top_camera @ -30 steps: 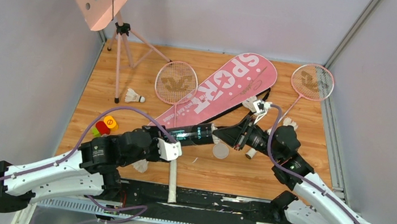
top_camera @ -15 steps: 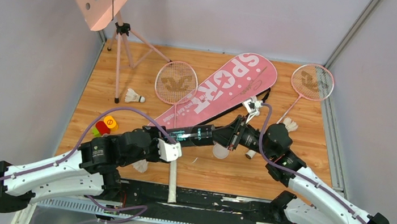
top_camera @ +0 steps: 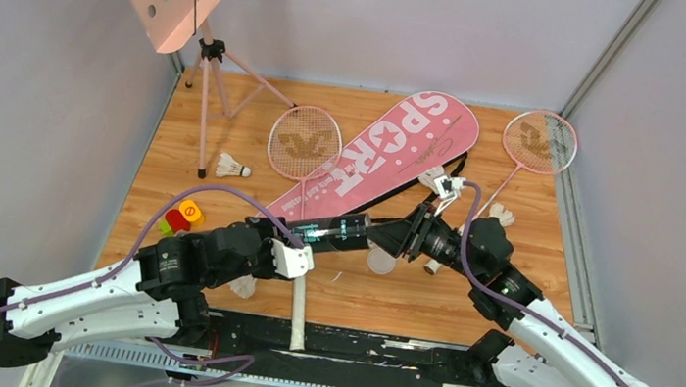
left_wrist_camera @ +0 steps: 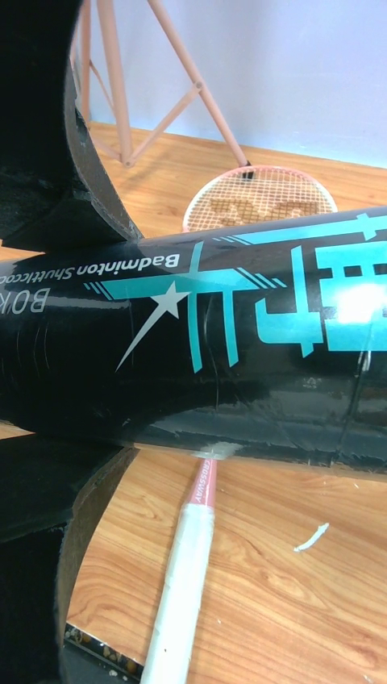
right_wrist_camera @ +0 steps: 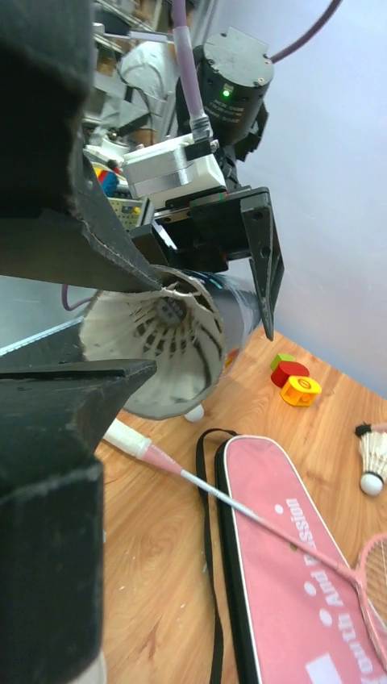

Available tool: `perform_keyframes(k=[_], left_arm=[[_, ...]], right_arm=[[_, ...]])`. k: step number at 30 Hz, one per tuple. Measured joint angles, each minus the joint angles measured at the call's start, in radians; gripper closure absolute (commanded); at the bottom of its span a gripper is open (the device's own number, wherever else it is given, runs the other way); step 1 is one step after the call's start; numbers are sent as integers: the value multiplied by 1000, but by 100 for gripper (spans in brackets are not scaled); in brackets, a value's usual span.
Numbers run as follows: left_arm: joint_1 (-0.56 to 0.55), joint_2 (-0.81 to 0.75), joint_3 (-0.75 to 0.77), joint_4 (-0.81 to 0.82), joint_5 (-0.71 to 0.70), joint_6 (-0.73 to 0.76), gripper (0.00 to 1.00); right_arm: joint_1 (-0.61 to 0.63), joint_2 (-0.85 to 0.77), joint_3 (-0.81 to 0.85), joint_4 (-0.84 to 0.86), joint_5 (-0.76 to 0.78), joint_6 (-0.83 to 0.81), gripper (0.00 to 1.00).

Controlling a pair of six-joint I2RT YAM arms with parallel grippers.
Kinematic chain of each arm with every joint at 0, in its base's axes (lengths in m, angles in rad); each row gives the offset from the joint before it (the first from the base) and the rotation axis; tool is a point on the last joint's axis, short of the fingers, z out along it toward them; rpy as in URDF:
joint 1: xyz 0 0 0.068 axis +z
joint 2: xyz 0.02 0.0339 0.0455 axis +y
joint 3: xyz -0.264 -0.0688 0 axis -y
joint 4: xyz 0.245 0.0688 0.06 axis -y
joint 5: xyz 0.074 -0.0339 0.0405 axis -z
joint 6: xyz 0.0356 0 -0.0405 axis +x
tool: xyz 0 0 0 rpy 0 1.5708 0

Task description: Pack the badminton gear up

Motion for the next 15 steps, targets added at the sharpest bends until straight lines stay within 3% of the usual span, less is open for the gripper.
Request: perform_keyframes(k=[8,15], left_arm=[[0,-5,0,1,-54,0,57],[0,-29,0,2,-80,0,57]], right_arm=[[1,-116,15,-196,235,-14,65],[-15,-60,37,-317,480,-35,63]])
